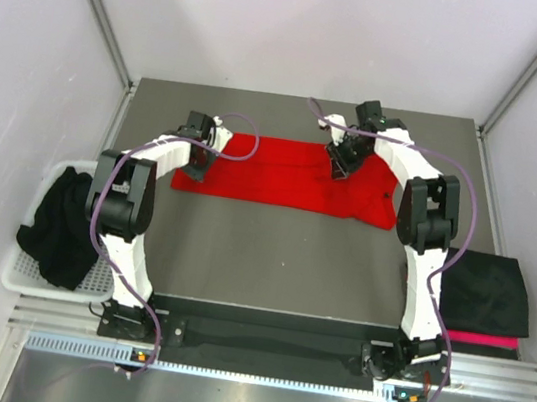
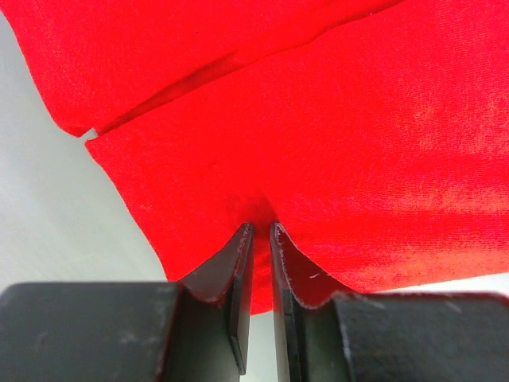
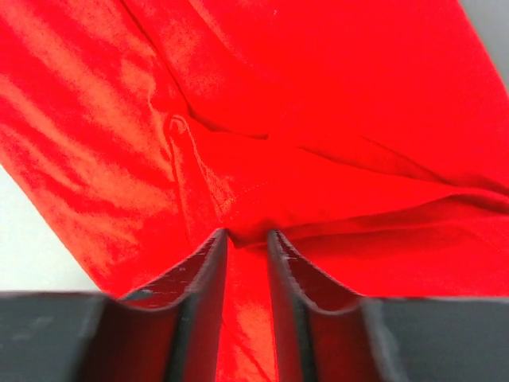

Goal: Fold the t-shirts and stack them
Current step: Fold the tshirt

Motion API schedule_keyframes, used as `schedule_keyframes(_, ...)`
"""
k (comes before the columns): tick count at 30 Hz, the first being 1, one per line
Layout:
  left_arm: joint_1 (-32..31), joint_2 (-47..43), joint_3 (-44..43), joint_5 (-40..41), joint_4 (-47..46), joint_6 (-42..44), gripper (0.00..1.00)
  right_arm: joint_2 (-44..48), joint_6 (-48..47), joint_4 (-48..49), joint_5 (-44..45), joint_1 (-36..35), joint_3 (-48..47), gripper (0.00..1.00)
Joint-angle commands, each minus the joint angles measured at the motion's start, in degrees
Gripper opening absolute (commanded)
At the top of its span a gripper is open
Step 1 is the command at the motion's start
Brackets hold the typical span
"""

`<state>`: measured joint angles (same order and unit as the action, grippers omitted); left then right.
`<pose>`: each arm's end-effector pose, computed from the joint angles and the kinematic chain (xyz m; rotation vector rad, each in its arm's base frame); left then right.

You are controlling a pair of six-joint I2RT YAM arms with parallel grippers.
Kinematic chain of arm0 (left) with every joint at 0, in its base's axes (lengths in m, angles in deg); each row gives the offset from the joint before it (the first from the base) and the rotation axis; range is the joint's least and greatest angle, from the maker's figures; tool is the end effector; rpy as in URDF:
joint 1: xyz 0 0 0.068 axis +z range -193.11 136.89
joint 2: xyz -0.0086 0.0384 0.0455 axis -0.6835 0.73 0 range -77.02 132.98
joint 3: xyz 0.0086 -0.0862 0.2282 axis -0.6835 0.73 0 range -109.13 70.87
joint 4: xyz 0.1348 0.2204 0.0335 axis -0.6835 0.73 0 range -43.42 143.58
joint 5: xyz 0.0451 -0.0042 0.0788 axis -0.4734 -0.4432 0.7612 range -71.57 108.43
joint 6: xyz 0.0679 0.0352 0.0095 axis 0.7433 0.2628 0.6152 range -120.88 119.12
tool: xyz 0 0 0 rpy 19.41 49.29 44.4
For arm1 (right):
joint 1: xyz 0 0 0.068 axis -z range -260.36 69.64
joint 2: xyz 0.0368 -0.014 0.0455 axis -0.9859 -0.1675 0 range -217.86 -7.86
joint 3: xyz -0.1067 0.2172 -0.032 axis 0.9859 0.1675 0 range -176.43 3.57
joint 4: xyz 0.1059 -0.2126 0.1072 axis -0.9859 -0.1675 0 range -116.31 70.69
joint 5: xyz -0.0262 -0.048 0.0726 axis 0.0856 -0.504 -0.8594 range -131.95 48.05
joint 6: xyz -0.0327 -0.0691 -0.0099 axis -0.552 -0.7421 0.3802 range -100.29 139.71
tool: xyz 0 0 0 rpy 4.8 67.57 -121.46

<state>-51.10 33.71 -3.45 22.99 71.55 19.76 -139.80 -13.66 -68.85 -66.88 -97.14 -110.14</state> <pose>0.3984 -0.0506 0.1137 0.6286 2.5727 0.1792 0.4492 0.1644 0.1448 -1.2293 2.3552 0.5052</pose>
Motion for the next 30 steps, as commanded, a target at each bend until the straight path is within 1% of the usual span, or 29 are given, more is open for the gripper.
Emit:
schedule_keyframes(1,0.25,-0.87,1.73,1.16,-1.77,-0.69,0.19,-2.08,-0.56,-0.64,-2.05,-0.89,-3.88,0.25)
schedule_keyframes(6,0.25,-0.79,1.90,1.42,-2.03,-0.52,0.19,-4.64,-0.65,-2.93,-2.32,-1.42,-8.10,0.11)
schedule_keyframes(13,0.25,-0.61,1.81,1.24,-1.86,-0.60,0.19,-4.99,-2.05,-0.74,1.10,-2.91,-10.21,0.10)
schedule_keyframes(20,0.25,-0.61,1.90,1.42,-1.77,-0.60,0.19,-4.82,-3.37,3.56,6.55,-6.86,-12.06,0.12)
schedule_keyframes(21,0.25,-0.61,1.82,1.42,-1.77,-0.69,0.19,-4.82,-3.46,4.27,7.43,-7.30,-11.97,0.21)
schedule_keyframes(22,0.25,-0.61,1.81,1.51,-1.51,-0.78,0.19,-4.82,-3.37,5.84,9.53,-7.65,-11.97,0.27)
schedule_keyframes(26,0.25,-1.49,1.90,1.60,-1.33,-0.60,0.19,-2.63,-0.93,9.45,11.48,-8.54,-10.49,0.42)
schedule_keyframes(27,0.25,-2.01,1.99,1.77,-1.42,-0.52,0.19,-0.10,-0.04,11.90,12.52,-8.62,-8.13,0.57)
schedule_keyframes(30,0.25,-2.98,2.08,2.03,-1.59,-0.87,0.20,4.31,0.14,14.11,14.38,-8.89,-4.60,0.59)
